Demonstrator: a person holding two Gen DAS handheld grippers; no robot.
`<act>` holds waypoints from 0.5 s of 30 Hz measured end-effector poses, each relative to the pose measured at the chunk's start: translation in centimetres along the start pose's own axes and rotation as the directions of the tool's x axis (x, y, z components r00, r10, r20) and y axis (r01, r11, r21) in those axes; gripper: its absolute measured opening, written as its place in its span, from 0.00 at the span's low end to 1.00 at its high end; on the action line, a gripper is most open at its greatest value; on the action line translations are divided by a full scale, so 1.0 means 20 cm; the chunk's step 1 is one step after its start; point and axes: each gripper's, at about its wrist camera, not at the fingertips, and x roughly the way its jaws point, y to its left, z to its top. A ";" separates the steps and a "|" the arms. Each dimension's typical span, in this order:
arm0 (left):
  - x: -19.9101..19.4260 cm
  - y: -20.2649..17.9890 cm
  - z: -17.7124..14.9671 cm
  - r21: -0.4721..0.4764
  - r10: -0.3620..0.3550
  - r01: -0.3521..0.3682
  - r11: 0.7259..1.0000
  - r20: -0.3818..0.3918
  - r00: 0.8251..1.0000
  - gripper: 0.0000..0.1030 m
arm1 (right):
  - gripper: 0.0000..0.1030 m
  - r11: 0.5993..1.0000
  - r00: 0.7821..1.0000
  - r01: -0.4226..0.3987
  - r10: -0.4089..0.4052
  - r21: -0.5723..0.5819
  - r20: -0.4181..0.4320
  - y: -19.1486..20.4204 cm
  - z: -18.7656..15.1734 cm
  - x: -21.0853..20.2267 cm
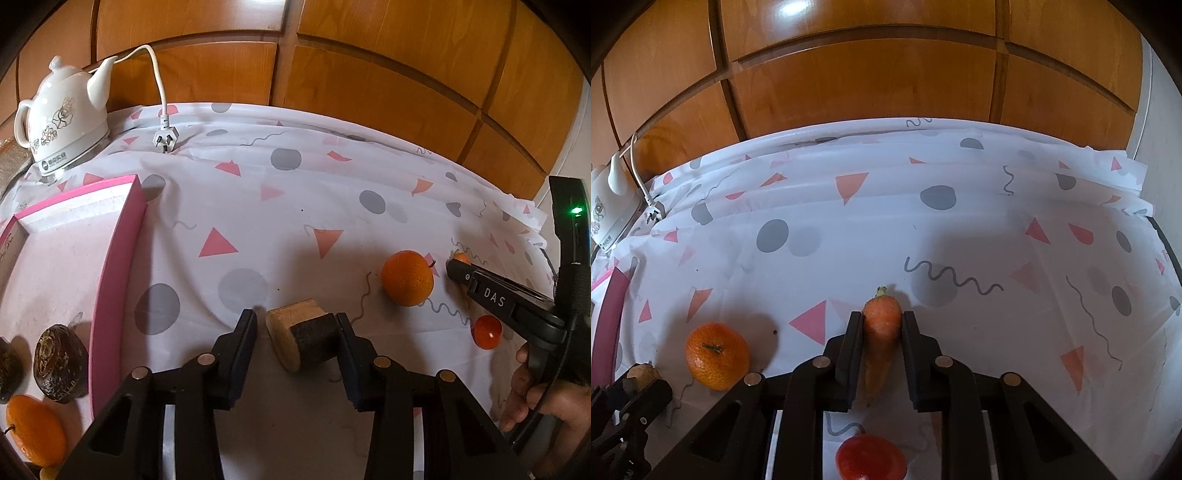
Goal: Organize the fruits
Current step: 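Grasp the wooden log slice with the left tool while the right tool grasps the carrot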
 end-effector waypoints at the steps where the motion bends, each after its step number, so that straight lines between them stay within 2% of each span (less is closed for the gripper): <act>1: 0.00 0.00 0.00 -0.003 0.009 -0.009 1.000 0.002 1.000 0.35 | 0.20 1.000 1.000 0.001 -0.001 -0.001 0.000 0.00 0.00 0.00; 2: 0.00 0.01 0.00 -0.009 0.016 -0.016 1.000 0.004 1.000 0.28 | 0.20 1.000 1.000 0.001 -0.001 -0.001 0.001 0.00 0.00 0.00; 3: -0.01 0.02 0.00 -0.018 0.022 -0.021 1.000 0.005 1.000 0.26 | 0.20 1.000 1.000 0.002 -0.002 -0.002 0.002 0.00 0.00 0.00; 15: -0.02 0.03 0.00 -0.017 0.017 -0.017 1.000 0.011 1.000 0.24 | 0.20 0.999 0.999 0.029 -0.029 -0.023 0.014 0.02 -0.01 0.00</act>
